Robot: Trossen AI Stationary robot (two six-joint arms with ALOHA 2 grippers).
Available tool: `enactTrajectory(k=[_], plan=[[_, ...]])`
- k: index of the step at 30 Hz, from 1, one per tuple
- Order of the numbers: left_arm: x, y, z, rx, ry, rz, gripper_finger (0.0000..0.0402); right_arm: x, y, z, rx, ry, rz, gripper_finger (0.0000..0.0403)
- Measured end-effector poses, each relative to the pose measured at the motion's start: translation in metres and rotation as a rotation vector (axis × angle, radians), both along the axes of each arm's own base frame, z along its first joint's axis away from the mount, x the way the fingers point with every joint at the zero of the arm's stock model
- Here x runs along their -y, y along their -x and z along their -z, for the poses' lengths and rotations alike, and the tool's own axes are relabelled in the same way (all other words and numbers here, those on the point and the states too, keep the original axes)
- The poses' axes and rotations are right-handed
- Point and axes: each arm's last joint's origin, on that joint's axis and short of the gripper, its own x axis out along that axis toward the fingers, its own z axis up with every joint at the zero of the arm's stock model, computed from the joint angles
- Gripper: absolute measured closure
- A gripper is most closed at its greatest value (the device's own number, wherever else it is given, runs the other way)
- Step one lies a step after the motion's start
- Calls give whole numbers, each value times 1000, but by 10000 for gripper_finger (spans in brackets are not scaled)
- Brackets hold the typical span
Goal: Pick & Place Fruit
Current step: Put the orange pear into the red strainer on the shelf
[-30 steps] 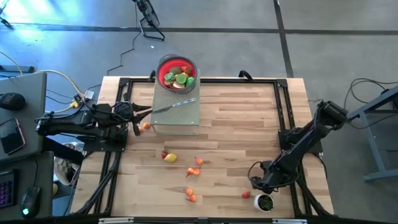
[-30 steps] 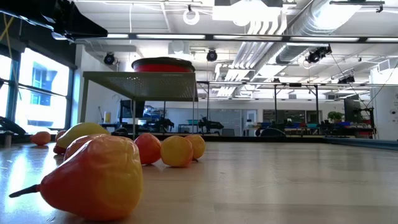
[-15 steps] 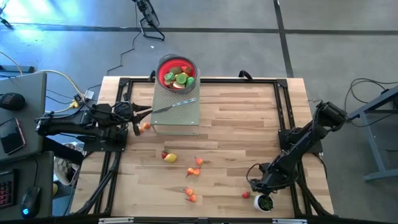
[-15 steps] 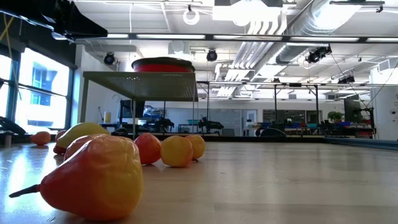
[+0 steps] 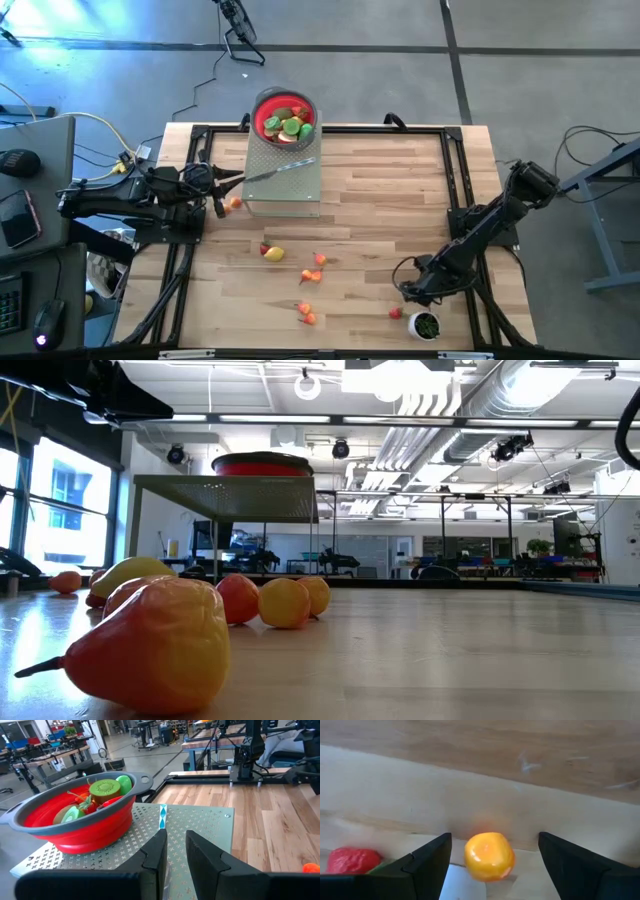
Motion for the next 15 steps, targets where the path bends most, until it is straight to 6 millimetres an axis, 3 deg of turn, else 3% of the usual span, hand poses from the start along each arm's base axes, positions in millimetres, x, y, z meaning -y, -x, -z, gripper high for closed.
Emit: enactTrajectory(k=[4,15], plan=[[0,0,0,0,0,0,334,0,1,0,-17,-7,1,120],[-1,0,0,-1,-3,-28,334,-2,0,0,-8,-24,-2,199]])
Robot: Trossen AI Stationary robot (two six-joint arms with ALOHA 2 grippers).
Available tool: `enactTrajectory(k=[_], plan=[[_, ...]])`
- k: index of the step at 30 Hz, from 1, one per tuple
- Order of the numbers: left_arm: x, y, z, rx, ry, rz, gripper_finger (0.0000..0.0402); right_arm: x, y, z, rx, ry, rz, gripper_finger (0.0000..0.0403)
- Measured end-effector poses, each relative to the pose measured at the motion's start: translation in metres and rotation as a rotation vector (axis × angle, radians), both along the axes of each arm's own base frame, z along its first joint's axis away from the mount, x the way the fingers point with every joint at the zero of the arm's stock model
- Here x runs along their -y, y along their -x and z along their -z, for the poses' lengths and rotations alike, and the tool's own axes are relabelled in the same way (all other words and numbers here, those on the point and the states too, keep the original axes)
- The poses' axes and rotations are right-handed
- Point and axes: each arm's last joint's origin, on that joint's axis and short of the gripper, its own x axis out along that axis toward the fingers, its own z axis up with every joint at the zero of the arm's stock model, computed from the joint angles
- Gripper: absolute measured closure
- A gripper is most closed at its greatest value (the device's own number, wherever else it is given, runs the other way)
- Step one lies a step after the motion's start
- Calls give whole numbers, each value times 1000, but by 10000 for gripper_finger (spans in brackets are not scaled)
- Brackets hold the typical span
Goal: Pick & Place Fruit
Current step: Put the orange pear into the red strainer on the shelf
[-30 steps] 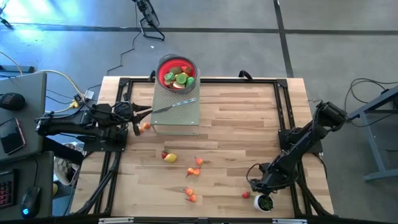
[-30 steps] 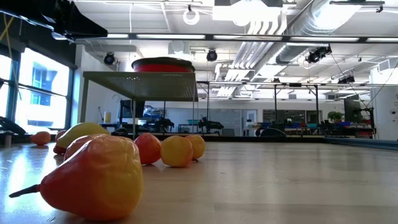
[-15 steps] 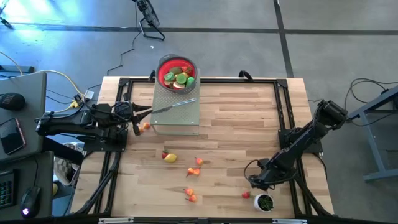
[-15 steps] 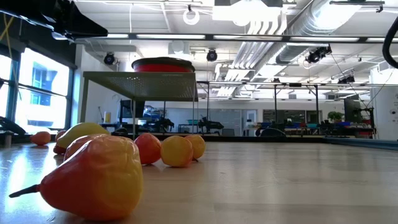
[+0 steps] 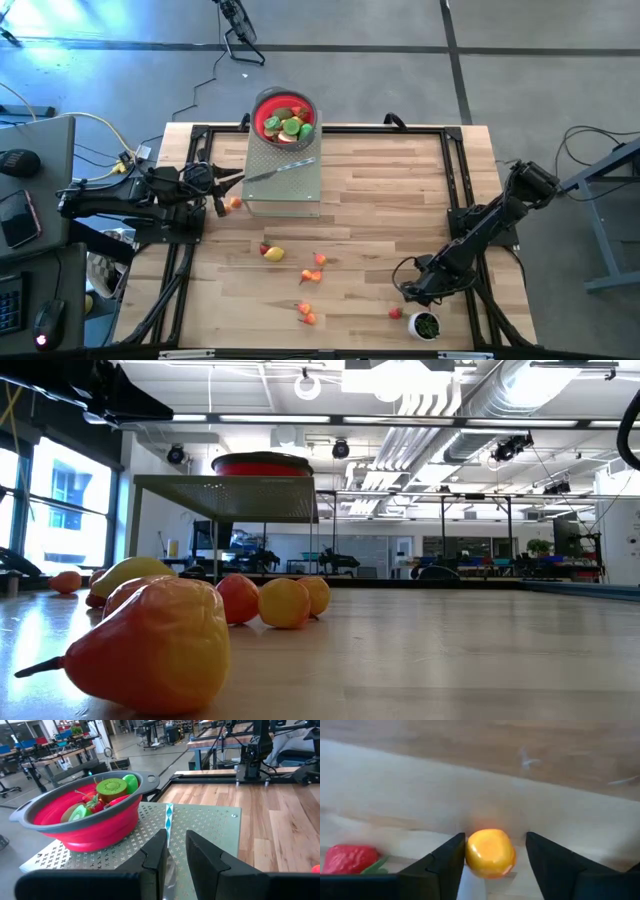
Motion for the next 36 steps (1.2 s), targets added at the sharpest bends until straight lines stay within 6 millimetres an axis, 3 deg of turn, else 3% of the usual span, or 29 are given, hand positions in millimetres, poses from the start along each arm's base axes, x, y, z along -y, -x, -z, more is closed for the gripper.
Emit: enactTrajectory(k=[11,36], plan=[[0,0,0,0,0,-1,334,-2,-2,-1,22,-16,-2,274],[0,0,0,-3,0,-1,334,-2,-2,-1,44,-21,-32,280]])
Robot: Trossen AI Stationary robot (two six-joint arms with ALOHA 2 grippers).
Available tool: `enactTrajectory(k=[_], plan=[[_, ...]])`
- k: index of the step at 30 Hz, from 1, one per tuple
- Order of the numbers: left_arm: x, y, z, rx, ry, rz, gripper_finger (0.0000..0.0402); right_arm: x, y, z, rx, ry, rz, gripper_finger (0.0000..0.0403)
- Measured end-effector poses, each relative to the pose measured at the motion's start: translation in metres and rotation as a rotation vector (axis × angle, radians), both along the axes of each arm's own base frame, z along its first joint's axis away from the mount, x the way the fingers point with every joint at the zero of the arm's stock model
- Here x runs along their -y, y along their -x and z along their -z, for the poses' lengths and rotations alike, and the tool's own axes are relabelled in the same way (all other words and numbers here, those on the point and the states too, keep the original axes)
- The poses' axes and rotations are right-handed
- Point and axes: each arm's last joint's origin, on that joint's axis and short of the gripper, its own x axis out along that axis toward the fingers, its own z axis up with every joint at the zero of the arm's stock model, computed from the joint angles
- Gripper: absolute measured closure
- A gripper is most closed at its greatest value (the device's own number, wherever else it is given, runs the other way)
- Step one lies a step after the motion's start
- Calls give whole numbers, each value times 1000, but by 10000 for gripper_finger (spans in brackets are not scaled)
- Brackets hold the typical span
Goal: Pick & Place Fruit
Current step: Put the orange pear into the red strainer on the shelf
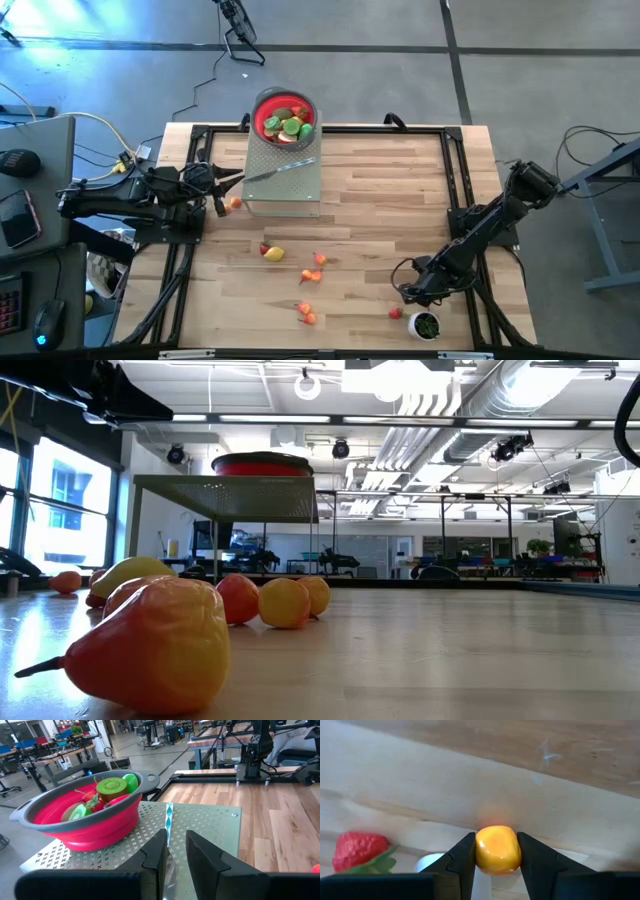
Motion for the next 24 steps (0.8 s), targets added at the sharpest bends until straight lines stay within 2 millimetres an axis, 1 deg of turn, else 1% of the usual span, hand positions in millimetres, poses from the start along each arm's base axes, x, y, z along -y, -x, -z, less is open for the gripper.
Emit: enactTrajectory(k=[5,10,14,17,24], plan=[[0,0,-1,8,0,0,334,2,-3,-1,33,-7,-45,280],[0,0,-1,8,0,0,334,19,-16,-7,114,16,-55,283],[0,0,-1,8,1,0,334,39,-26,-18,205,61,-57,284],[0,0,-1,8,1,1,334,58,-33,-29,307,120,-53,282],[0,0,-1,9,2,0,334,104,-47,-56,552,307,-25,285]])
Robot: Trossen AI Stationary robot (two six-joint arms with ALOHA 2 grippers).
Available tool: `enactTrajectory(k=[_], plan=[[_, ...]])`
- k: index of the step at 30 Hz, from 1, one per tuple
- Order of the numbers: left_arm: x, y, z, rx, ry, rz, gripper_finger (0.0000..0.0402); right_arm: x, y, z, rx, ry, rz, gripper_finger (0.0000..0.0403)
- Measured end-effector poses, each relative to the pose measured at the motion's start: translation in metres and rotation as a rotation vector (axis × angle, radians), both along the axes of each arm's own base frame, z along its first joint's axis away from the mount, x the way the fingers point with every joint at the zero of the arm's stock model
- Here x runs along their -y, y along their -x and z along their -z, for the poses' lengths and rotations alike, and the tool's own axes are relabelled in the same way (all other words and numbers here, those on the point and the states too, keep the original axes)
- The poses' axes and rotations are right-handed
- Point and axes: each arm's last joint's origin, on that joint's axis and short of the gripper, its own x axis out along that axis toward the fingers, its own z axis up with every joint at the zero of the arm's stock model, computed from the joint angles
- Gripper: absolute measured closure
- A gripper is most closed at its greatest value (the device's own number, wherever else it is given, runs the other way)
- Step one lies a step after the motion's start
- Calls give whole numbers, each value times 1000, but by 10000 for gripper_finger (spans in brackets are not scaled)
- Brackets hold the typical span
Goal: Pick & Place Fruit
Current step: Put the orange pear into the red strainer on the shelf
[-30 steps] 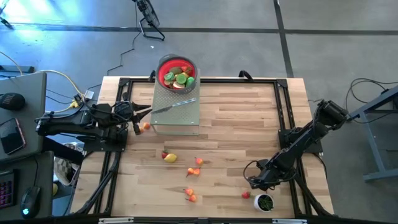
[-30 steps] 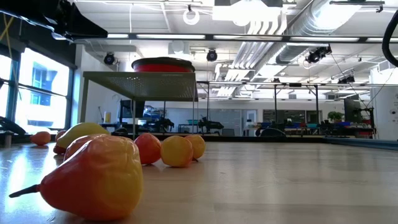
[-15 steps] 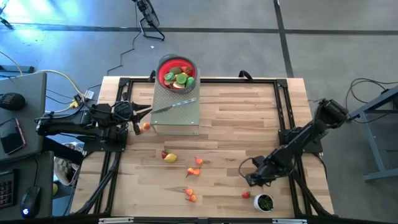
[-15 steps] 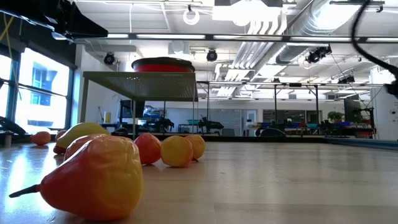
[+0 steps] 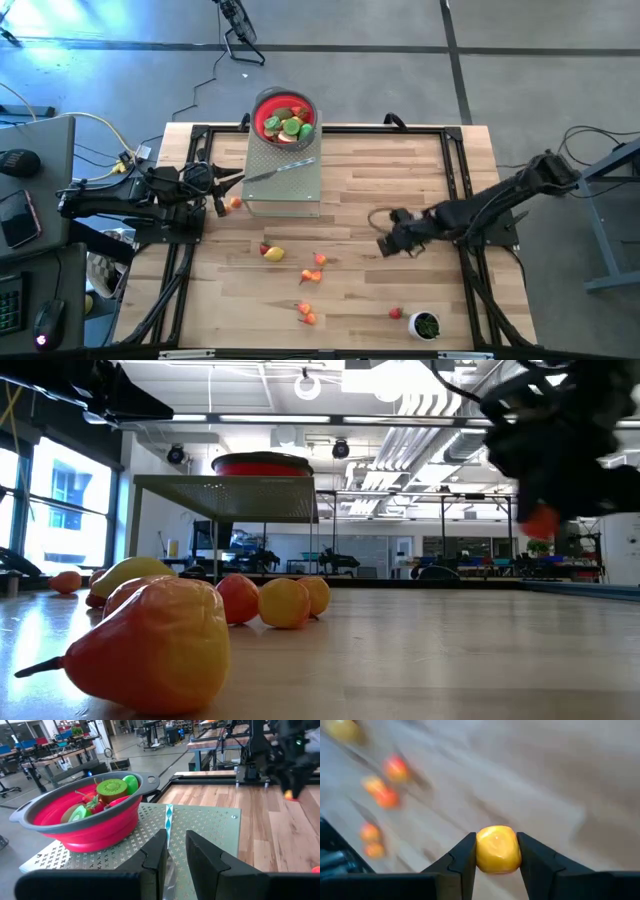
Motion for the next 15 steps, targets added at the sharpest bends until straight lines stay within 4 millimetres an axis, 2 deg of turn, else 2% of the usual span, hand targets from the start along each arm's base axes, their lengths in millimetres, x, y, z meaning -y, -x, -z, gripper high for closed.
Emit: enactTrajectory(k=[15], plan=[[0,0,0,-1,-2,0,334,103,-29,-53,468,653,106,283]])
